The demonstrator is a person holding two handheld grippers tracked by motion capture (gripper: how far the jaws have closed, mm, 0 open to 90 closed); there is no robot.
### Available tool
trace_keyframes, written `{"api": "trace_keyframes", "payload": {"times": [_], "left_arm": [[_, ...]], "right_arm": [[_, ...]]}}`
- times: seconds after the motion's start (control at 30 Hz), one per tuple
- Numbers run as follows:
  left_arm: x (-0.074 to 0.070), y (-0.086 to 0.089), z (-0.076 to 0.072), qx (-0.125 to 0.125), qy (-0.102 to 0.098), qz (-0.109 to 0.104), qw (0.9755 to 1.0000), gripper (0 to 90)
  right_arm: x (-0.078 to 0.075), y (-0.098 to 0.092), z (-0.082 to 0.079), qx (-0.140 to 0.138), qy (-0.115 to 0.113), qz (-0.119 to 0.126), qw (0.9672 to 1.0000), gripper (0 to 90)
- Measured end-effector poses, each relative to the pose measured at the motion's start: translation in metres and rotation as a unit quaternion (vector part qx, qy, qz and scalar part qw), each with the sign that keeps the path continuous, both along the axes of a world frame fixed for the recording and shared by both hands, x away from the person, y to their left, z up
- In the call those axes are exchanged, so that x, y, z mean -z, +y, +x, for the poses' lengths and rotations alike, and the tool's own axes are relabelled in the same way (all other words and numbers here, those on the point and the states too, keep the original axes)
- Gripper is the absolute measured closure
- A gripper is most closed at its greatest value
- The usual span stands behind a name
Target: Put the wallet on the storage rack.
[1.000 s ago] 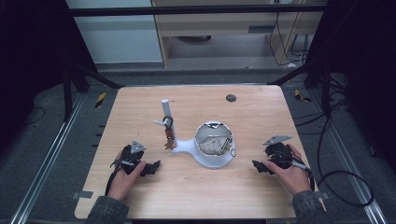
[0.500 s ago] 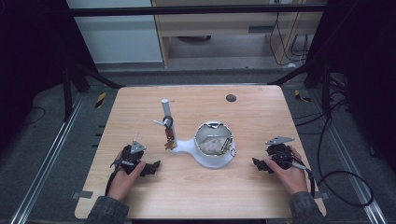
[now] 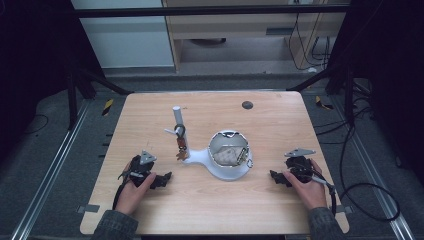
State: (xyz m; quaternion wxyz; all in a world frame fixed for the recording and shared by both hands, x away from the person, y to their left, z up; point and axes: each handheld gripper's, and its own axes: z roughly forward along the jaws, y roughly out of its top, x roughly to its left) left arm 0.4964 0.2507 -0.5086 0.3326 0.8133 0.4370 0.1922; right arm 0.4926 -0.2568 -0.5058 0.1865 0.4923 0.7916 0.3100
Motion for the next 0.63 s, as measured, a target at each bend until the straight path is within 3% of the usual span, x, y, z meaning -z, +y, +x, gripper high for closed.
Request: {"api": "trace_keyframes", "payload": {"times": [0.17,0.33,0.63], "left_arm": [[0.0000,0.0000,0.0000,0.000,0.000,0.000,1.0000,0.0],[0.0000,0.0000,0.0000,0.000,0.000,0.000,1.0000,0.0],[0.0000,-0.0003,0.0003,0.000,0.000,0.000,1.0000,0.0]], "right_arm": [[0.0013,0.0023,-0.0011,0.003,-0.003,0.000,1.0000,1.3],[0.0069,0.0029,-0.0049,0.012,-0.032,0.009,0.9994,0.2],[0.0070,0.0038,-0.0072,0.022,-0.034,0.006,0.9992,0.4]]}}
